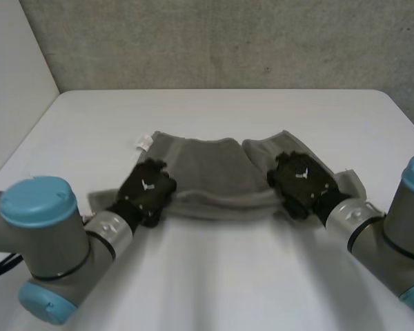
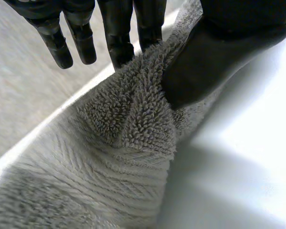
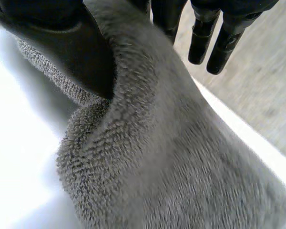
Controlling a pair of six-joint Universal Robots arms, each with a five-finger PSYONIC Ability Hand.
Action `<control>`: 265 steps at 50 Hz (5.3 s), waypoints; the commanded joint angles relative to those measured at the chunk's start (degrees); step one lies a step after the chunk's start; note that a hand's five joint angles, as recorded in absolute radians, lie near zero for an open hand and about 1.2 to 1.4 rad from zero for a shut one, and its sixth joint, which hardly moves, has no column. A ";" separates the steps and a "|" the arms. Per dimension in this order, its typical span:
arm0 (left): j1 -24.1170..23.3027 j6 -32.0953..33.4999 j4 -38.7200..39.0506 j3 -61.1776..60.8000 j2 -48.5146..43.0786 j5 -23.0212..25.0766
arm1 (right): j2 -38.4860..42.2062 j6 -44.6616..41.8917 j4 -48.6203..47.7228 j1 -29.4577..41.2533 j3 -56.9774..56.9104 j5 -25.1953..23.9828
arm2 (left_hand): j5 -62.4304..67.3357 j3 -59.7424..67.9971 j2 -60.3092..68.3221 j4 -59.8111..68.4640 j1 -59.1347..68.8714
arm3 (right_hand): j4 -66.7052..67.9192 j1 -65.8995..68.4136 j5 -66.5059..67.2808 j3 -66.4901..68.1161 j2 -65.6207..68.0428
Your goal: Fold the towel.
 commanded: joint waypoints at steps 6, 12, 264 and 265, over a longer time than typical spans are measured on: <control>0.50 1.64 -1.75 -0.16 3.22 -3.44 | -0.23 0.89 1.33 -0.64 0.32 1.00 | -4.94 -2.92 -3.84 -3.36 -3.22 | -4.37 -12.19 -14.45 -2.42 -12.50; 0.33 1.55 -2.02 -0.42 4.54 -3.70 | 0.04 0.98 3.35 -0.73 -0.12 3.28 | -12.03 -2.92 -10.92 -3.36 -10.30 | -4.37 -31.45 -33.70 -2.42 -31.76; 12.46 -9.70 -15.73 3.27 13.51 -4.05 | -6.48 -10.60 16.37 -22.61 3.39 -0.05 | -64.17 -2.92 -63.07 -3.36 -62.45 | -4.37 -62.62 -64.88 -2.42 -62.93; 12.46 -10.05 -15.64 2.83 13.59 -3.62 | -4.73 -11.84 16.02 -23.22 3.31 -0.40 | -64.17 -2.92 -63.07 -3.36 -62.45 | -4.37 -62.11 -64.36 -2.42 -62.42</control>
